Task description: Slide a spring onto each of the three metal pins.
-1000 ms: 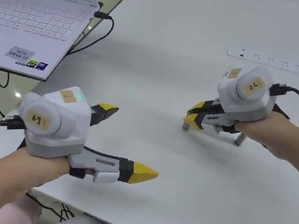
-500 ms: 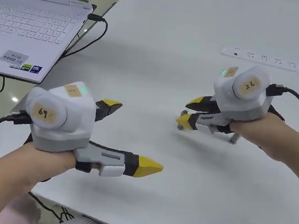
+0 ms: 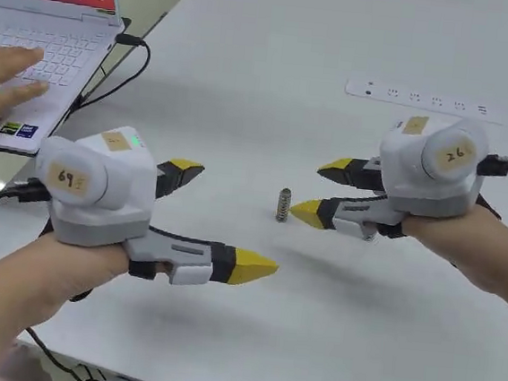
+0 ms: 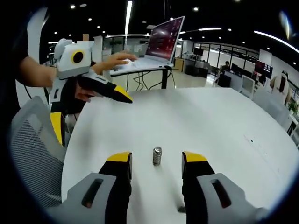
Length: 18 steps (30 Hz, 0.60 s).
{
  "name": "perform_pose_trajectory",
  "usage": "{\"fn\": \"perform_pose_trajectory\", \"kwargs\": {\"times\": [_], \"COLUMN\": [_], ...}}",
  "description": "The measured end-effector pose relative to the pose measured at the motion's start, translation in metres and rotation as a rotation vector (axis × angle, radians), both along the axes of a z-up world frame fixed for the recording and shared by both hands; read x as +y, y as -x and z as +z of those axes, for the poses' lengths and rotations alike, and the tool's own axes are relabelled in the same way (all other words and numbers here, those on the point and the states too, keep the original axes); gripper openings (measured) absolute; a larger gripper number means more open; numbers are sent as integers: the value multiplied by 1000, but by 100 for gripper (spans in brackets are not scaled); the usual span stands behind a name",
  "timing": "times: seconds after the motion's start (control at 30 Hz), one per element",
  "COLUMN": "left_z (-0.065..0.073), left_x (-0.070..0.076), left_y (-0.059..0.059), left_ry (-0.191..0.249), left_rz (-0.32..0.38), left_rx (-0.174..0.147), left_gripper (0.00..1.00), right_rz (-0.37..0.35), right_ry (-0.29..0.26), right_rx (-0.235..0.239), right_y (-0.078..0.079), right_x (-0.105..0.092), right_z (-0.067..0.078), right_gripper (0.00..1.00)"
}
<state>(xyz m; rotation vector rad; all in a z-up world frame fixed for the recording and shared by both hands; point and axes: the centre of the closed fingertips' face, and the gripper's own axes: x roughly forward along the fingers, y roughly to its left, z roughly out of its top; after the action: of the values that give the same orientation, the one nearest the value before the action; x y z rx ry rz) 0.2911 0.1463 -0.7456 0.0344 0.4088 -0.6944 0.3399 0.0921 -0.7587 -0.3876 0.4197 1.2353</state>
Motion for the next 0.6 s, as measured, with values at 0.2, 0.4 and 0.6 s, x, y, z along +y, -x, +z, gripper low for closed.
{"fn": "perform_pose_trajectory", "kwargs": {"times": [0.2,0.4,0.6], "left_z": [6,7,6], "left_x": [-9,-19,-21], "left_y": [-3,-1,2], "left_ry": [-1,-6,-20], "left_rz": [-23,-46,-67], "left_rx": [-14,-17,-18], "left_gripper": [98,98,98], "right_rz": [-49,-122,-159], "right_ry": [-70,-107,-109], "right_rx": [-5,-15,-29], "right_y": [10,17,25], "right_x": [-23,-54,-83], "right_z": [15,22,19], "right_gripper": [54,66,79]}}
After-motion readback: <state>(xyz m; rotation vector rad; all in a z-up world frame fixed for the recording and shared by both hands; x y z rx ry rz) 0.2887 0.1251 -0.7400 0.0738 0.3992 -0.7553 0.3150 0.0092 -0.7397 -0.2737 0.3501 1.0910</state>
